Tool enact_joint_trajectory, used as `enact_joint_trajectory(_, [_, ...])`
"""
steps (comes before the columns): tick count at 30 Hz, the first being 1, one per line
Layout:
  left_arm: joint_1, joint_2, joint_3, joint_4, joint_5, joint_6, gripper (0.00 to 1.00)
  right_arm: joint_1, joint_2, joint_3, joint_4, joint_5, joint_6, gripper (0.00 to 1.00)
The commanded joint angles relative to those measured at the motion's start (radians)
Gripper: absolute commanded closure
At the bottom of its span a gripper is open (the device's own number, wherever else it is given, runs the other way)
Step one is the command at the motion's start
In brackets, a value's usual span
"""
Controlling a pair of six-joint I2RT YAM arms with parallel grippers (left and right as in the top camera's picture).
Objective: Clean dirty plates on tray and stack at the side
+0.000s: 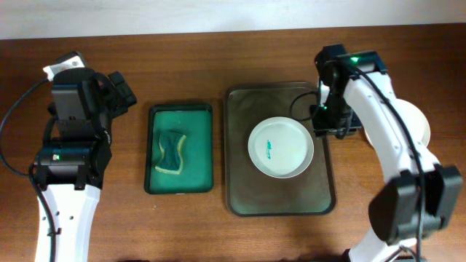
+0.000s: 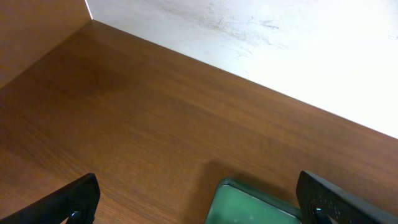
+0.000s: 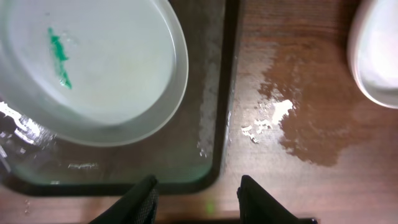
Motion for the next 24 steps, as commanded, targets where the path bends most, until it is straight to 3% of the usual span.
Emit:
enact_joint_trajectory(1, [0.003, 0.002, 0.01, -0.001, 0.0, -0.01, 0.01, -0.005, -0.103, 0.019, -0.035, 0.011, -0.003, 0.57])
enact_joint_trajectory(7, [0.003, 0.002, 0.01, -0.001, 0.0, -0.01, 0.01, -0.005, -0.137, -0.026, -0.064, 0.012, -0.003, 0.52])
enact_joint_trajectory(8, [0.003, 0.002, 0.01, -0.001, 0.0, -0.01, 0.01, -0.005, -0.137, -0.06, -0.034, 0.012, -0.003, 0.41])
enact_joint_trajectory(9, [0.003, 0.002, 0.01, -0.001, 0.0, -0.01, 0.01, -0.005, -0.137, -0.102, 0.014, 0.011, -0.003, 0.1])
enact_joint_trajectory(10, [0.003, 0.002, 0.01, -0.001, 0.0, -0.01, 0.01, -0.005, -0.137, -0.146, 0.066, 0.011, -0.003, 0.02])
enact_joint_trajectory(14, [0.003, 0.002, 0.01, 0.0, 0.0, -0.01, 0.01, -0.005, -0.136, -0.258, 0.194, 0.012, -0.003, 0.02])
enact_joint_trajectory(20, [0.003, 0.002, 0.01, 0.018, 0.005, -0.01, 0.01, -0.005, -0.136, -0.269, 0.216, 0.012, -0.003, 0.02])
enact_joint_trajectory(24, [0.001, 0.012, 0.008, -0.251, 0.294, -0.01, 0.01, -0.005, -0.136, -0.269, 0.216, 0.012, -0.003, 0.02])
